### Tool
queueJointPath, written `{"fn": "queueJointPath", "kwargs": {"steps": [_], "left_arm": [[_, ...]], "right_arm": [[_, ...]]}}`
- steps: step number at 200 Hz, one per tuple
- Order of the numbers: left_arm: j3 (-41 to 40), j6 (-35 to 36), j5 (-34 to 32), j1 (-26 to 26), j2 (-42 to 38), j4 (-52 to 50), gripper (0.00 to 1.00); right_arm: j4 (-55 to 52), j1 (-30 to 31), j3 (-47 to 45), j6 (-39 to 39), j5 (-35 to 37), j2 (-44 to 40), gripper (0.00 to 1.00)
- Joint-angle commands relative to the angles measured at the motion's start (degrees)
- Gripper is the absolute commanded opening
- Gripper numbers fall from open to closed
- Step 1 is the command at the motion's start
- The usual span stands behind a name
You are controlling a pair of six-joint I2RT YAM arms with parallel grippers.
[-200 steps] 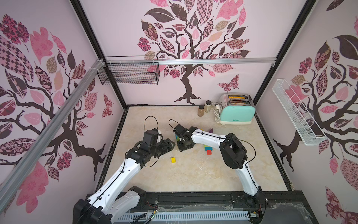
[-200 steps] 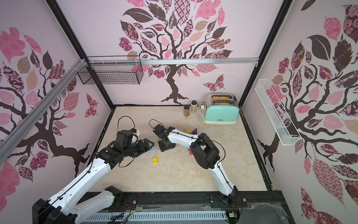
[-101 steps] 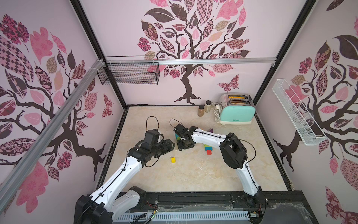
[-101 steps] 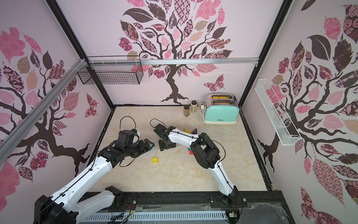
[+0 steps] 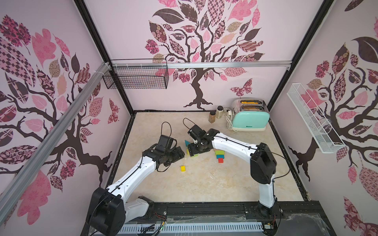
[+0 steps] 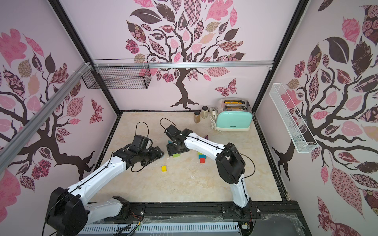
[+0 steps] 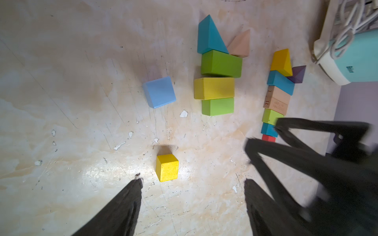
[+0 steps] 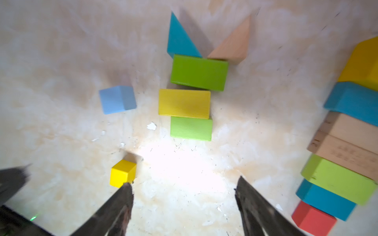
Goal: Assemble a carrot with building blocks
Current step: Pick up the building block from the center of the board.
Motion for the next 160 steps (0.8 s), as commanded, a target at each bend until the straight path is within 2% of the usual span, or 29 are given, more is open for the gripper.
{"fn": "queueJointPath", "kwargs": {"steps": [1,33,86,105,137,160], "left_arm": [[2.66,-1.55,-2.76,0.57,4.49,0.02,0.83],[6.72,-2.49,-4.96,1.11,13.1,0.95,0.81],[12.5,-2.14,-6.4,1.54,24.5,2.29,0.71],[13.13,-1.97,-6.55,1.54,26.13,2.09,0.65],[13.45,-1.19,-8.24,1.54,27.95,1.24,0.64],[13.87,-0.69,-8.43,1.53,29.35,1.05,0.58]], "right_arm": [[-4.24,-0.4,-0.53,-1.96,1.55,-5.88,0.84],[-7.73,-0.62,-1.11,-2.63,3.27,-10.64,0.99],[-7.97,-1.45,-4.6,-2.62,3.35,-15.62,0.99],[-7.27,-2.04,-6.47,-2.53,3.09,-17.04,0.99],[-6.05,-3.7,-8.92,-2.24,1.87,-18.56,0.99],[-5.86,-4.26,-9.4,-2.45,1.7,-18.79,0.99]]}}
